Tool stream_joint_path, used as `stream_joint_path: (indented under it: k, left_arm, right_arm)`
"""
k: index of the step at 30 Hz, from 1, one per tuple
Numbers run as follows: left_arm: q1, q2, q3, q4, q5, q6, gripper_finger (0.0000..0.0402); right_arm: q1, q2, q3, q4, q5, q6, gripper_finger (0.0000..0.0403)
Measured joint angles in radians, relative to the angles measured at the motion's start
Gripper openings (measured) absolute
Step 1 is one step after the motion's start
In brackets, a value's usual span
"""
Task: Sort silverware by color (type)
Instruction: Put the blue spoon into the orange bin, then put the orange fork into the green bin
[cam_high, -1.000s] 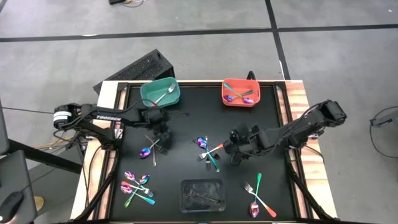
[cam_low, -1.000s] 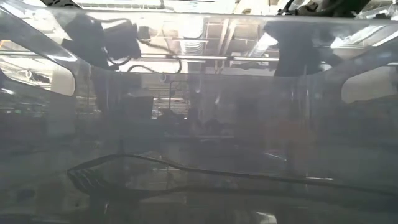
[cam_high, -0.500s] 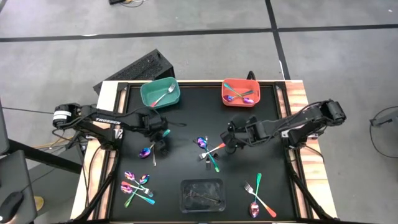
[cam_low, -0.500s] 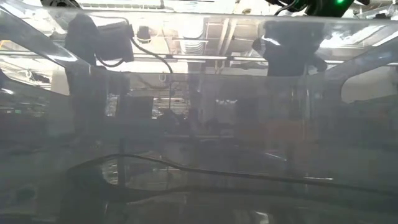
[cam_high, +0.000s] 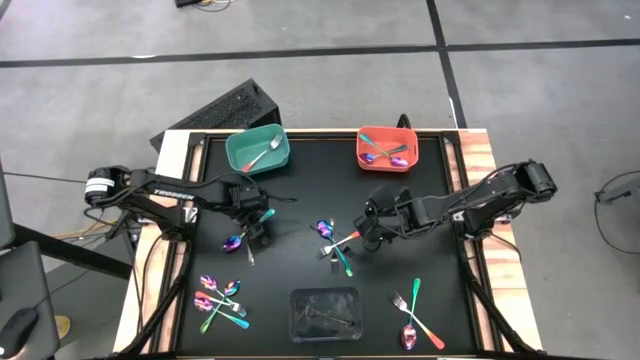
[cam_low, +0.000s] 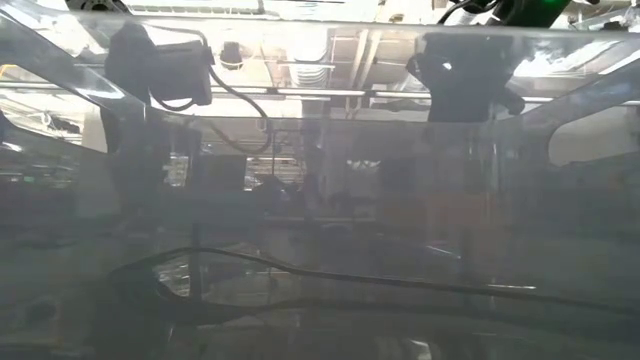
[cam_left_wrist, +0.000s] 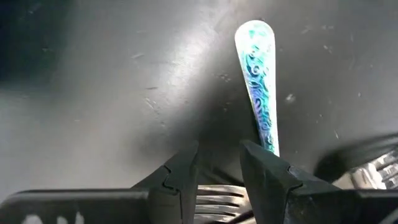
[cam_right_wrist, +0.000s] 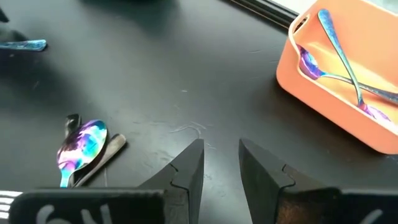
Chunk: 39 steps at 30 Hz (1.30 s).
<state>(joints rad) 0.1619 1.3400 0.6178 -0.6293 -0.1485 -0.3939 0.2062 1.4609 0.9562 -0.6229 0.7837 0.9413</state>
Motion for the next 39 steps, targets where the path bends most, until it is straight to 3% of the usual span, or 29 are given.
stream_joint_path:
  k: [9, 16, 30, 33, 39]
  left_arm:
    - [-0.060, -0.114, 0.000, -0.045, 0.038, -0.031, 0.0105]
    - [-0.119, -0.198, 0.000, -0.103, -0.104, -0.175, 0.0105]
    - [-0.103, -0.182, 0.000, -0.101, -0.225, -0.087, 0.0107]
    - [-0.050, -0.181, 0.000, -0.019, -0.169, 0.014, 0.0111]
    - [0.046, -0.136, 0.000, 0.276, 0.100, 0.223, 0.0112]
  right_arm:
    - [-0.003, 0.000, 0.000, 0.001, 0.015, -0.004, 0.0118]
    - [-0.025, 0.000, 0.000, 0.015, 0.030, -0.008, 0.0118]
    - [0.012, 0.000, 0.000, -0.011, 0.031, -0.008, 0.0118]
    - [-0.019, 0.000, 0.000, -0.040, 0.051, -0.013, 0.0118]
    - [-0.095, 0.000, 0.000, -0.053, 0.007, -0.053, 0.0118]
